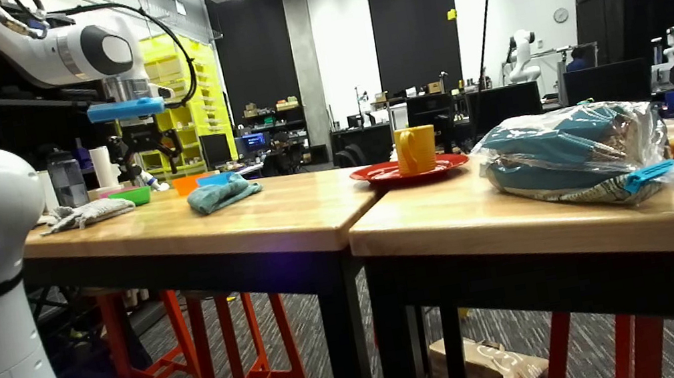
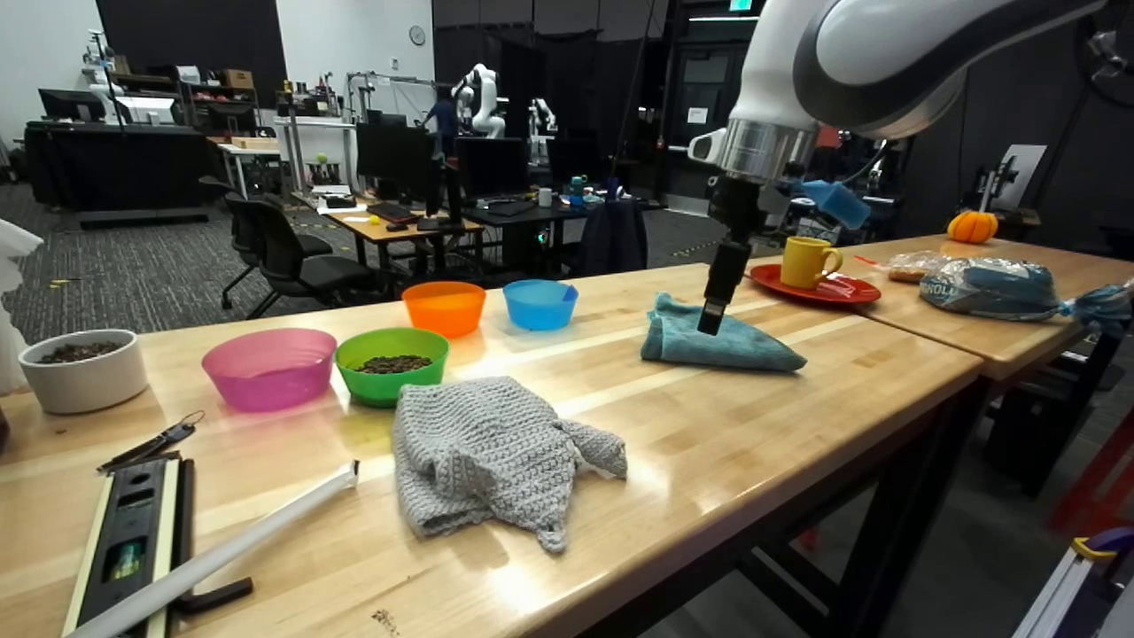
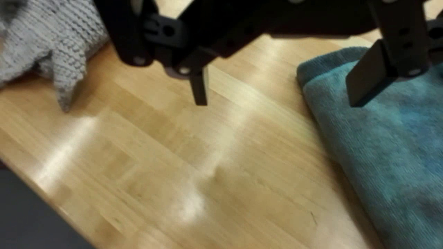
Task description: Unfold the grey cotton material
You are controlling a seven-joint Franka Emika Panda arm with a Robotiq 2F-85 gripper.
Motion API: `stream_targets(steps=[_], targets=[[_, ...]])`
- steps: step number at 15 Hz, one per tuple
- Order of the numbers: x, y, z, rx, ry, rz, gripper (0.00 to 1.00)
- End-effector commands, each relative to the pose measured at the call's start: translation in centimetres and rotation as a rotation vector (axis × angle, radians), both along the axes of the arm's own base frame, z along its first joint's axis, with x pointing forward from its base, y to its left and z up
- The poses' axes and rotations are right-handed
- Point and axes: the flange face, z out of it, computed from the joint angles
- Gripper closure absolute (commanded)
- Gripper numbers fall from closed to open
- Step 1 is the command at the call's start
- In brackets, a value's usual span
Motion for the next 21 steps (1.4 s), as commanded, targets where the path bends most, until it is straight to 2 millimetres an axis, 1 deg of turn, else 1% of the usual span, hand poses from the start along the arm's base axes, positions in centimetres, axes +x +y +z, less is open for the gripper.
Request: stream_targets(steps=[1, 3, 6, 12, 21], targets=[[0.9, 3.7, 0.0, 0.106, -0.009, -0.017, 0.0], [1.2, 5.6, -0.4, 0.146, 0.004, -0.019, 0.0], [1.4, 7.6, -1.4, 0.18, 0.031, -0.008, 0.0], [2.4, 10.4, -3.0, 0.237, 0.074, -0.004, 0.0], [2.5, 14.9, -6.0, 0.28, 0.15, -0.003, 0.0]])
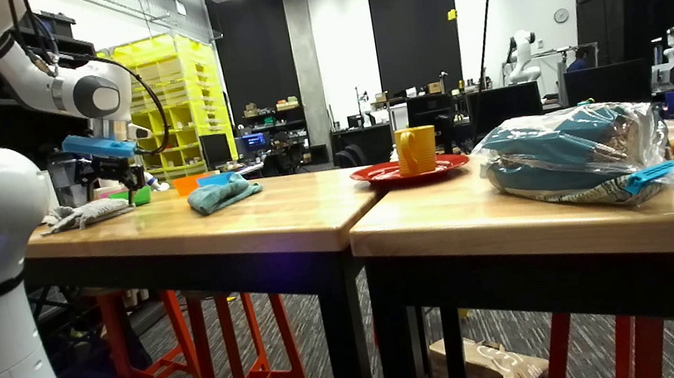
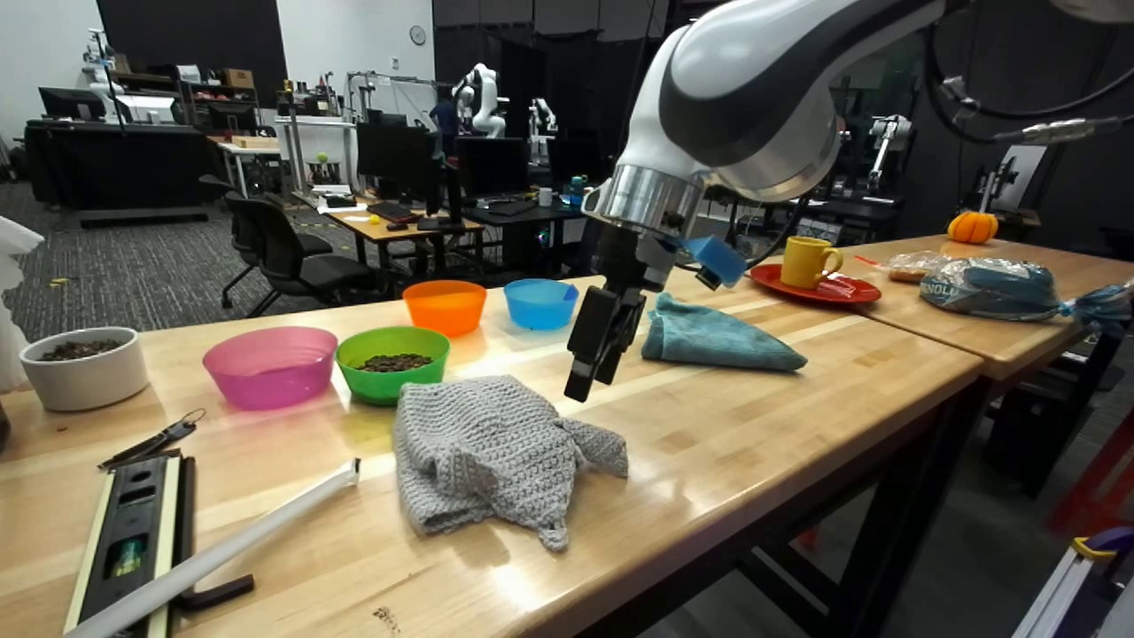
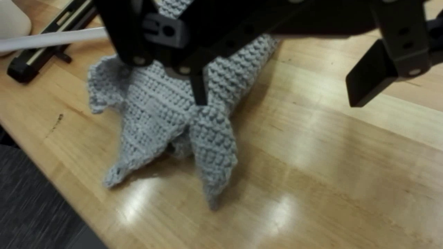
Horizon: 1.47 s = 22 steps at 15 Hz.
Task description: Unfold the grey cotton material
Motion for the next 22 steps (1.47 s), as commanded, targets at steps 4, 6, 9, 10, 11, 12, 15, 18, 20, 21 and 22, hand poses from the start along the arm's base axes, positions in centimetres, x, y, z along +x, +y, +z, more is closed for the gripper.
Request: stream_targets(steps=[4, 6, 9, 10, 11, 12, 15, 18, 20, 21, 22], targets=[[0.0, 3.2, -1.4, 0.038, 0.046, 0.006, 0.0], [-0.2, 3.8, -1.8, 0.037, 0.056, 0.016, 0.0], [-0.4, 4.4, -1.8, 0.03, 0.059, 0.029, 0.32], [-0.5, 4.5, -1.7, 0.028, 0.058, 0.03, 0.39], [-0.6, 4.4, -1.5, 0.027, 0.057, 0.029, 0.47], [-0.6, 4.4, -1.3, 0.026, 0.056, 0.026, 0.56], [-0.6, 4.0, -0.8, 0.023, 0.057, 0.012, 0.79], [-0.5, 3.0, 0.0, 0.021, 0.055, 0.002, 0.99], [-0.2, 1.5, 0.6, 0.021, 0.05, -0.013, 1.0], [0.0, 0.6, 1.1, 0.023, 0.048, -0.025, 1.0], [0.1, -0.2, 1.6, 0.026, 0.047, -0.035, 0.98]])
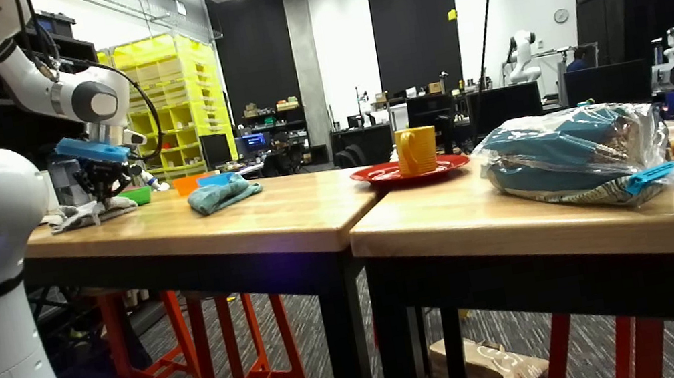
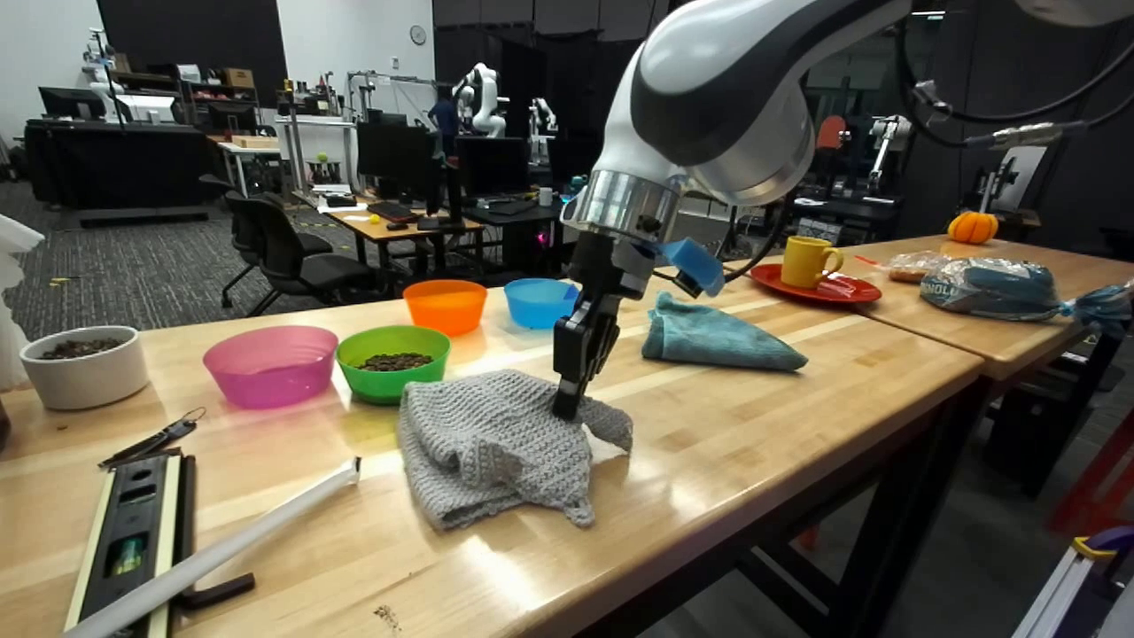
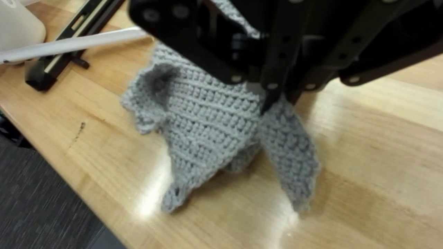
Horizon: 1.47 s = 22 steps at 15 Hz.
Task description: Unfold the grey cotton material
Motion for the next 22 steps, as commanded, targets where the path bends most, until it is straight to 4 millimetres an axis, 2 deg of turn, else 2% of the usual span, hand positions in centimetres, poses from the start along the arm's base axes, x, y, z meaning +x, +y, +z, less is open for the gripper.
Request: stream_targets(steps=[1, 5, 11, 17, 22], targets=[[-0.1, -3.5, 2.6, 0.001, -0.005, -0.041, 0.98], [0.3, -8.0, 5.1, 0.019, 0.012, -0.081, 0.99], [-0.8, -13.7, 8.1, 0.098, 0.061, -0.069, 0.99], [-2.8, -17.4, 10.2, 0.124, 0.068, -0.04, 0.99], [-4.0, -19.2, 13.5, 0.136, 0.02, -0.049, 0.99]])
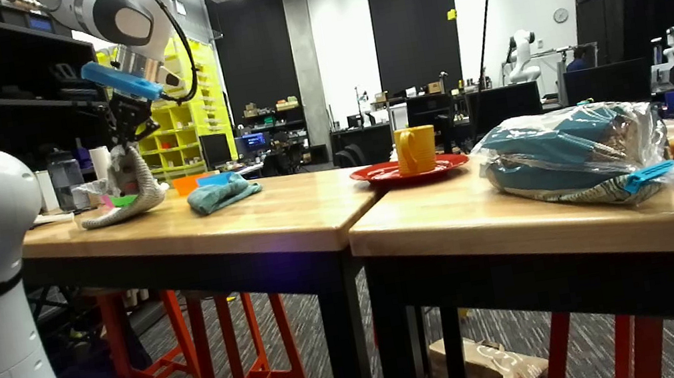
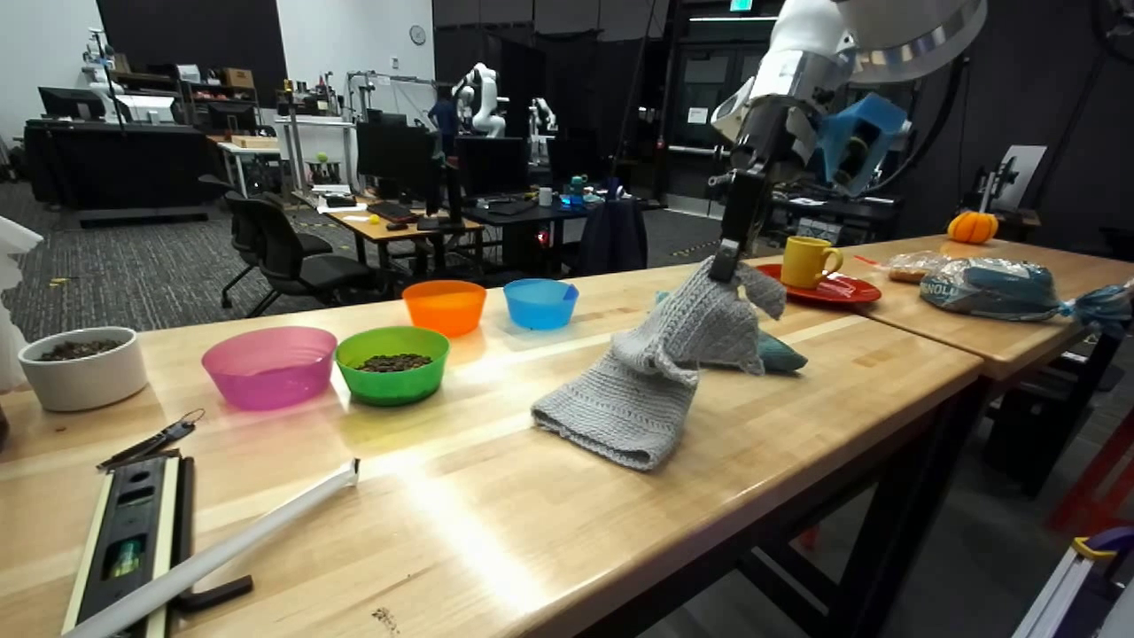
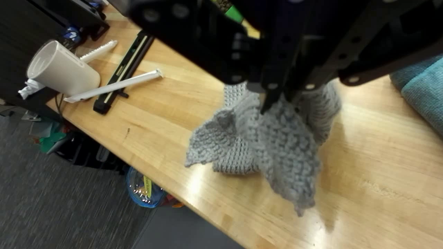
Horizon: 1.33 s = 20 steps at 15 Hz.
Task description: Unfold the grey cotton material
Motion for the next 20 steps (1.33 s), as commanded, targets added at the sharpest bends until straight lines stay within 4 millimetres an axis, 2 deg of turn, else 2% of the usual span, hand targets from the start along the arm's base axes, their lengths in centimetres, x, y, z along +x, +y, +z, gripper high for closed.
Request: stream_targets(steps=[1, 7, 12, 16, 20], targets=[[-1.7, -1.5, 2.9, 0.006, -0.057, -0.009, 0.99], [-2.0, -4.8, 7.6, 0.039, -0.224, -0.163, 0.99], [-2.4, -6.9, 10.6, 0.041, -0.332, -0.272, 0.99], [-2.8, -7.1, 12.1, 0.023, -0.387, -0.32, 0.99], [-2.2, -5.2, 11.5, 0.004, -0.382, -0.315, 0.99]])
